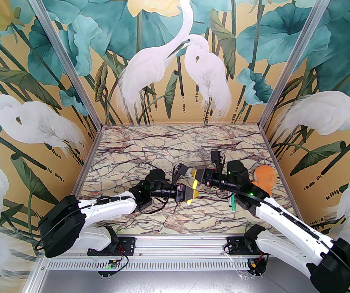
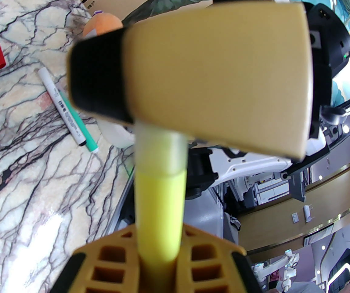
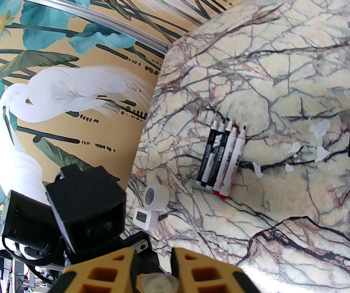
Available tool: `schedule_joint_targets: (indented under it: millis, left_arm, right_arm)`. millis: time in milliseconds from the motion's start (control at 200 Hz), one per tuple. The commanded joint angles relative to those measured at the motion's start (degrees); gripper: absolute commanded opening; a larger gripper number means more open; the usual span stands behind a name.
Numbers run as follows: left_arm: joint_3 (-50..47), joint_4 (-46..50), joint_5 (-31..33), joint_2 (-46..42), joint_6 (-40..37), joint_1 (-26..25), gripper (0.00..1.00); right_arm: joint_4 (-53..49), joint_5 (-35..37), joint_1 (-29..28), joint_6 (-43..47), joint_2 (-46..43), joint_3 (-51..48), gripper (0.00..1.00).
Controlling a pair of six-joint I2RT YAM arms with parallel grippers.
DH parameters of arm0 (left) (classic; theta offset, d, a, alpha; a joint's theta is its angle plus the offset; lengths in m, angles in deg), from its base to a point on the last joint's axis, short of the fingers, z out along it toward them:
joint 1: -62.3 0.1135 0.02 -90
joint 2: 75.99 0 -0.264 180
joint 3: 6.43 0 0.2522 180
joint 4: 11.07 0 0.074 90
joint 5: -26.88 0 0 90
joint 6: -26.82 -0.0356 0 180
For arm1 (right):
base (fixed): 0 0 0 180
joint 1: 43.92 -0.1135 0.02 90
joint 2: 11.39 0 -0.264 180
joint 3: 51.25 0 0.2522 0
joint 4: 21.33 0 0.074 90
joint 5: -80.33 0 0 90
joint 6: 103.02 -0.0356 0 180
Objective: Open the pen caps
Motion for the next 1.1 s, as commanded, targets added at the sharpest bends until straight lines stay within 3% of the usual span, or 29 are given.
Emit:
schedule_joint_targets:
  millis: [0,465,665,785,1095]
  left_arm:
    - [1.6,2.7,-0.7,-0.8,-1.6,-0.2,0.09]
    - [1.7,2.3,-1.0,-0.3,-1.2,-0.2,0.08]
    - [0.9,-2.6,-7.4,1.2,1.7,-0.1,0.07]
    - [-0.1,-5.0,-8.8,1.0,2.9,-0.1,0.07]
    - [0.2,-0.1,-8.8,-0.2,0.3,-0.4,0.06]
  right_arm:
    - [0.3,-1.1,-0.7,0.8,1.3,1.3,0.28]
    - [-0.1,0.3,-1.1,1.0,2.1,1.9,0.15]
    - [-0.2,2.9,-0.6,3.0,0.1,2.9,0.12]
    - [0.4,2.2,1.7,3.6,-1.3,3.8,0.11]
    - [1.8,1.0,8.4,3.2,-3.2,5.3,0.11]
